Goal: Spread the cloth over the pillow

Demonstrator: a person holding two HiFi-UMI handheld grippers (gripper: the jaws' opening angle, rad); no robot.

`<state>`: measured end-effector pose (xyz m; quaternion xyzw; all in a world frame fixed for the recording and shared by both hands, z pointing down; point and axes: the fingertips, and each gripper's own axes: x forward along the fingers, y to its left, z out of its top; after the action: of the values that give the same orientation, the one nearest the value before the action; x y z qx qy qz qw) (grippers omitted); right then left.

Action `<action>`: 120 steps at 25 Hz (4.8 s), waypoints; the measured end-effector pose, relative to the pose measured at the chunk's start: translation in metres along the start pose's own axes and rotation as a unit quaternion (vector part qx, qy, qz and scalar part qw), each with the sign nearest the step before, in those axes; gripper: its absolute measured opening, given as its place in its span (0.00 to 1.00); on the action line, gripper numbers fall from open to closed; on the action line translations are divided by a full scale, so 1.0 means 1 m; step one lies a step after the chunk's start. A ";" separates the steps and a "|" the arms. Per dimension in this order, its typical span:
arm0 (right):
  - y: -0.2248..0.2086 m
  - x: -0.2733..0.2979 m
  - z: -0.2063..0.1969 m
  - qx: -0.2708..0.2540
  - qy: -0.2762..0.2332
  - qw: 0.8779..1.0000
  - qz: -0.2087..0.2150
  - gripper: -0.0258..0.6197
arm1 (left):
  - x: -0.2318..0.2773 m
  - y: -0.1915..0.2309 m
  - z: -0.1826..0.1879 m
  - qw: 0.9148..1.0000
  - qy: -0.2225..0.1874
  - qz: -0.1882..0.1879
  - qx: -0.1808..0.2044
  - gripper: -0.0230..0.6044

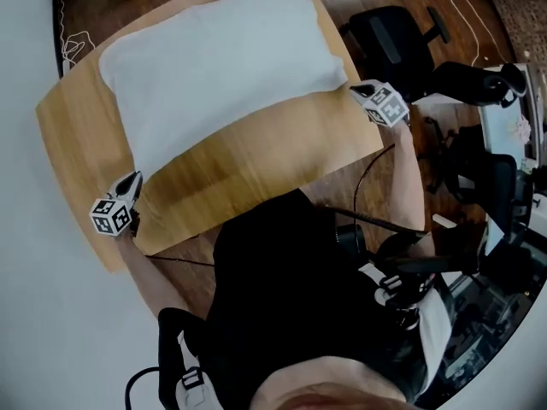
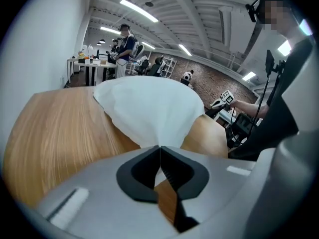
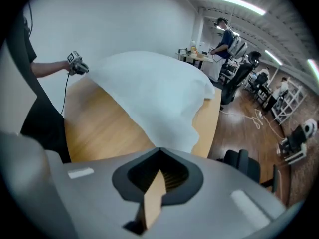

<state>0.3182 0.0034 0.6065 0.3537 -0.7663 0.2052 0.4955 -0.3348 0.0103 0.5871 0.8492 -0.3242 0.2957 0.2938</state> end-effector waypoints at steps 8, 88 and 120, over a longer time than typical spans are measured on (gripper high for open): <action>-0.012 0.010 -0.007 0.086 -0.042 0.995 -0.007 0.04 | 0.037 0.028 -0.050 0.994 0.058 -0.011 -0.093 0.21; 0.021 0.083 -0.039 0.113 0.013 0.993 -0.035 0.24 | 0.096 0.011 0.139 0.992 -0.113 0.056 0.021 0.06; -0.073 -0.016 0.148 0.073 -0.150 0.984 -0.068 0.12 | 0.060 0.038 0.097 0.992 -0.100 0.025 -0.076 0.04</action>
<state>0.2861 -0.1380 0.5265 0.4667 -0.7894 0.1707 0.3605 -0.2955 -0.1025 0.5774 0.8414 -0.3942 0.1915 0.3162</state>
